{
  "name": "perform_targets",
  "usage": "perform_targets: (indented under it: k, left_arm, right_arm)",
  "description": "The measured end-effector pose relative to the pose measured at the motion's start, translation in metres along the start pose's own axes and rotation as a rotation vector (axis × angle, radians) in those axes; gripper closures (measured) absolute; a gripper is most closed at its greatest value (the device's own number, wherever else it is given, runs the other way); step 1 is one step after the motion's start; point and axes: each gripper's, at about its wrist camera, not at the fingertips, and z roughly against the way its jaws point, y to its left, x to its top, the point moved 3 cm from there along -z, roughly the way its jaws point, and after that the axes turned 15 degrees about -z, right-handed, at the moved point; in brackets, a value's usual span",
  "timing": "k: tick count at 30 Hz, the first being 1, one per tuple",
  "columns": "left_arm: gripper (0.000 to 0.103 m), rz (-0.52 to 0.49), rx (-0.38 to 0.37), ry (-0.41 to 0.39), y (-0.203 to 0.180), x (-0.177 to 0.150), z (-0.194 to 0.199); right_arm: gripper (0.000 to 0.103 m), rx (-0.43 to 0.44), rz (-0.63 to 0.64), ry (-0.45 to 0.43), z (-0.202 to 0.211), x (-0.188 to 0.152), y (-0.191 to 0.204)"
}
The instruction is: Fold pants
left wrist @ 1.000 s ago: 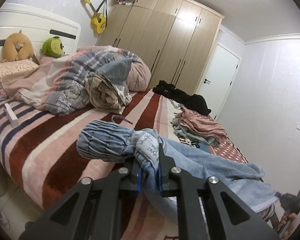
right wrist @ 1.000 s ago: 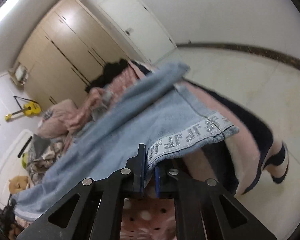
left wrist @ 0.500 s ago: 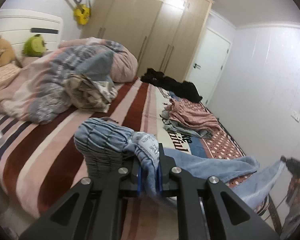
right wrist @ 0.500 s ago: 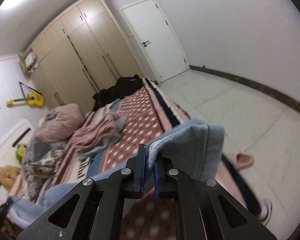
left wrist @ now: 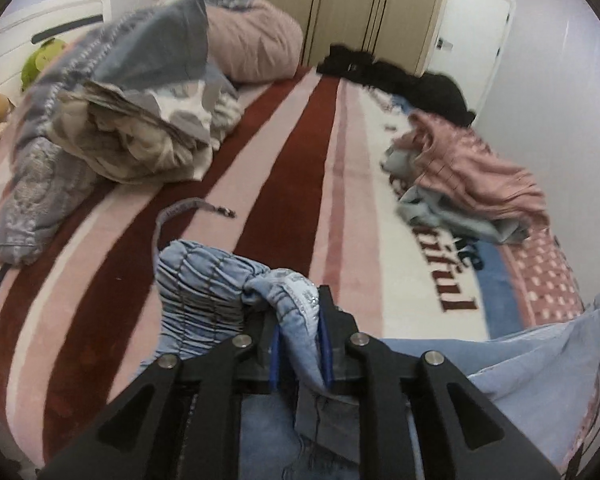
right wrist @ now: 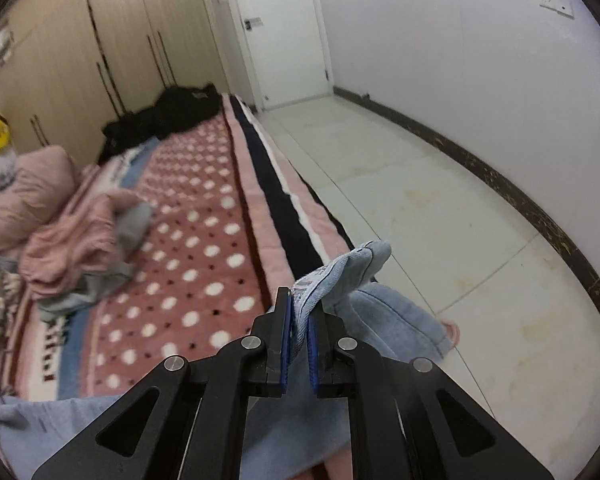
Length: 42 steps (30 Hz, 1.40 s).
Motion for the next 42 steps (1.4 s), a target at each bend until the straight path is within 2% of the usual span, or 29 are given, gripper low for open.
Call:
perform_targets:
  k: [2,3,4,6,7,9,11,12,13,15,19,21,24,28,29,30,31,32,33,36,39,42]
  left_arm:
    - [0.078,0.005,-0.013,0.019,0.000,0.002,-0.009]
    - [0.066,0.014,-0.031,0.013,0.001,0.002,-0.009]
    - [0.054,0.022,-0.049,0.000,0.002,0.002,-0.005]
    - [0.039,0.007,-0.043,-0.055,0.000,0.002,0.014]
    - [0.034,-0.005,-0.041,-0.072,-0.001,0.002,0.021]
    - [0.030,-0.018,-0.044,-0.106,-0.001,0.002,0.038]
    - [0.012,-0.024,-0.022,-0.158,0.001,0.001,0.060]
    - [0.001,-0.038,0.015,-0.191,0.002,0.003,0.070]
    - [0.001,-0.064,0.046,-0.219,0.003,0.005,0.079]
    - [0.001,-0.082,0.059,-0.210,0.005,0.009,0.086]
    - [0.001,-0.066,-0.028,-0.211,0.004,-0.003,0.102]
    - [0.001,-0.073,-0.023,-0.207,0.001,-0.019,0.110]
    - [0.001,-0.024,-0.022,-0.192,0.004,-0.049,0.117]
    - [0.001,0.105,-0.036,-0.144,0.021,-0.093,0.114]
    - [0.001,0.140,-0.058,-0.131,0.025,-0.102,0.111]
    - [0.001,0.183,-0.089,-0.111,0.029,-0.114,0.107]
    - [0.001,0.209,-0.099,-0.100,0.031,-0.123,0.104]
    - [0.001,0.224,-0.101,-0.090,0.032,-0.129,0.101]
    - [0.001,0.233,-0.108,-0.080,0.032,-0.134,0.097]
    - [0.001,0.257,-0.175,-0.082,0.029,-0.142,0.091]
    - [0.001,0.284,-0.242,-0.091,0.026,-0.141,0.081]
    - [0.001,0.326,-0.259,-0.083,0.029,-0.135,0.066]
  right_arm:
    - [0.098,-0.028,0.015,0.037,-0.018,-0.004,0.000]
    - [0.090,-0.036,0.017,0.045,-0.023,-0.006,-0.002]
    - [0.075,-0.035,0.015,0.044,-0.023,-0.007,-0.004]
    - [0.054,-0.004,-0.004,0.012,-0.014,-0.007,-0.011]
    - [0.050,0.007,-0.008,-0.007,-0.006,-0.006,-0.016]
    - [0.050,0.017,0.001,-0.022,0.008,-0.010,-0.022]
    - [0.046,0.050,0.005,-0.006,0.027,-0.019,-0.033]
    - [0.041,0.073,0.001,0.016,0.034,-0.026,-0.038]
    - [0.039,0.089,-0.003,0.037,0.039,-0.031,-0.042]
    - [0.039,0.120,-0.011,0.087,0.045,-0.049,-0.051]
    - [0.038,0.169,-0.020,0.150,0.039,-0.079,-0.060]
    - [0.038,0.186,-0.052,0.174,0.027,-0.088,-0.063]
    - [0.038,0.210,-0.126,0.165,0.011,-0.090,-0.067]
    - [0.035,0.245,-0.217,0.134,-0.015,-0.077,-0.060]
    - [0.036,0.237,-0.228,0.126,-0.020,-0.075,-0.058]
    - [0.041,0.217,-0.235,0.113,-0.023,-0.073,-0.056]
    - [0.059,0.184,-0.235,0.085,-0.026,-0.070,-0.054]
    - [0.072,0.163,-0.232,0.071,-0.026,-0.069,-0.052]
    - [0.097,0.135,-0.226,0.049,-0.025,-0.067,-0.050]
    - [0.101,0.124,-0.235,-0.061,-0.004,-0.065,-0.049]
    - [0.101,0.110,-0.187,-0.158,0.026,-0.065,-0.047]
    - [0.101,0.102,-0.155,-0.196,0.047,-0.064,-0.050]
